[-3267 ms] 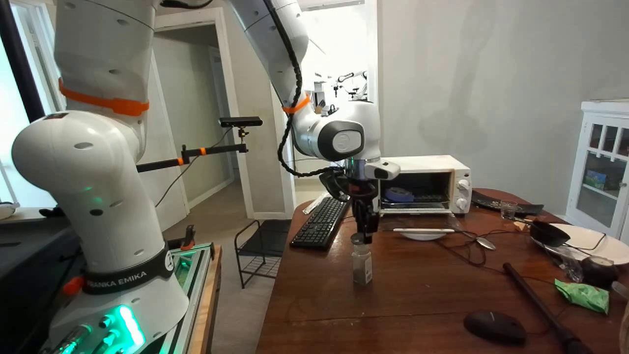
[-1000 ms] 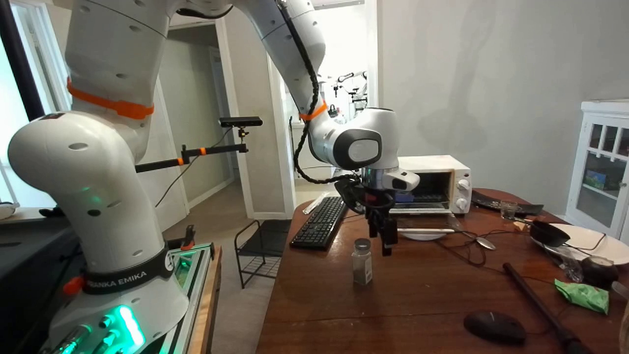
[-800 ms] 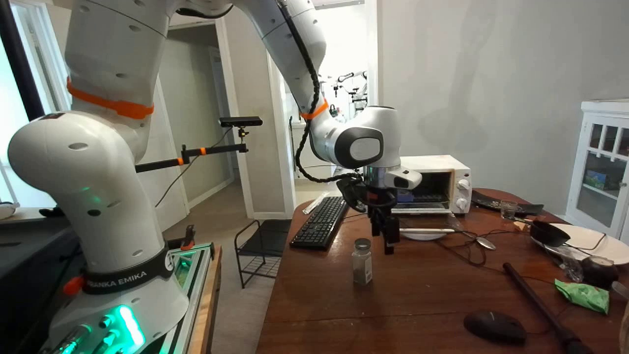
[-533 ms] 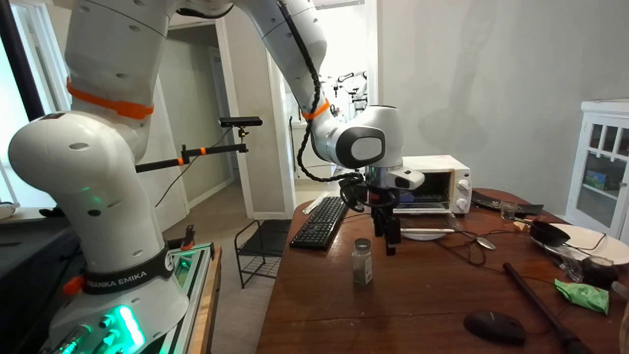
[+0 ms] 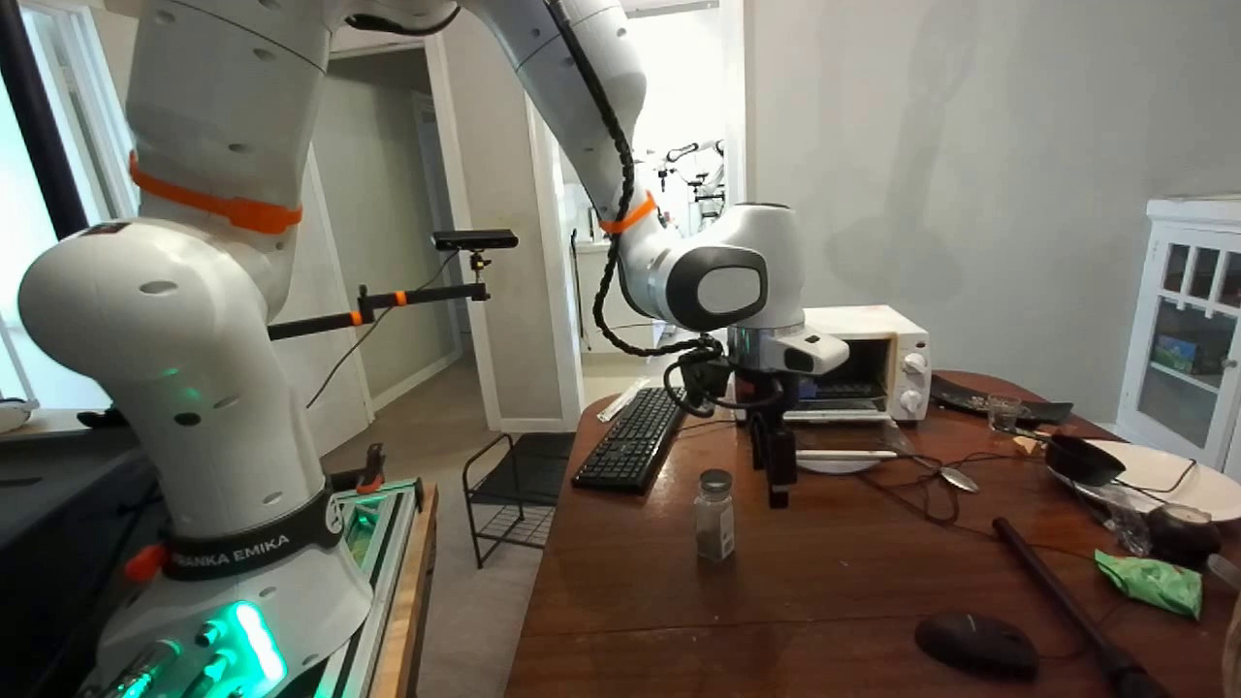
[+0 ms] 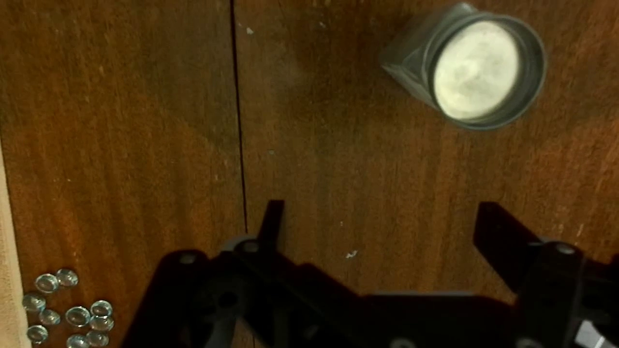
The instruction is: Put the bottle upright, then put the grey lid on the bottle
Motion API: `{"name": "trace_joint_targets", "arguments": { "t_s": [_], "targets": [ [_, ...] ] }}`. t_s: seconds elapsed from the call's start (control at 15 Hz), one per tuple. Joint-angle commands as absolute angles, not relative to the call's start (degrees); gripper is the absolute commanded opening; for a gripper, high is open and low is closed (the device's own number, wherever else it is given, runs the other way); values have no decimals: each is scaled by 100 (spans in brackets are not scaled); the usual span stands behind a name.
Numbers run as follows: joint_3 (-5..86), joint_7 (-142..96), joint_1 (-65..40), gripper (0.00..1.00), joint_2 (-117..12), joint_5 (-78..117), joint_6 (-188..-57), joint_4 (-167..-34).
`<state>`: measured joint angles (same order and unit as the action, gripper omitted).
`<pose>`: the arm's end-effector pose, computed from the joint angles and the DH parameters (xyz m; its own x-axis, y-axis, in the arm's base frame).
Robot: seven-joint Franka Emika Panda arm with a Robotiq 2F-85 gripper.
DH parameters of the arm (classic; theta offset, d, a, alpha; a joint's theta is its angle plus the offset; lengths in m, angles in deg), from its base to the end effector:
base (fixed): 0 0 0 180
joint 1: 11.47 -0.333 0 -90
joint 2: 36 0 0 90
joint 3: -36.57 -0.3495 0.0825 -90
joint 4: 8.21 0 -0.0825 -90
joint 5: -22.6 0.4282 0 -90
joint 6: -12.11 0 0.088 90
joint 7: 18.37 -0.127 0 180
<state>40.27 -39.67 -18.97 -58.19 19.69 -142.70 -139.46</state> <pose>0.5635 0.0371 0.1549 0.9672 -0.2511 0.0385 -0.2524 -0.9670 0.0355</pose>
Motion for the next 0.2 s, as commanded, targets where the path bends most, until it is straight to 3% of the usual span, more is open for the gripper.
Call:
{"name": "trace_joint_targets", "arguments": {
  "t_s": [0.0,0.13],
  "targets": [
    [4054,-3948,-1929,100,-5819,1996,-14262,-13941],
    [4054,-3949,-1931,100,-5819,1996,-14262,-13941]
  ]
}}
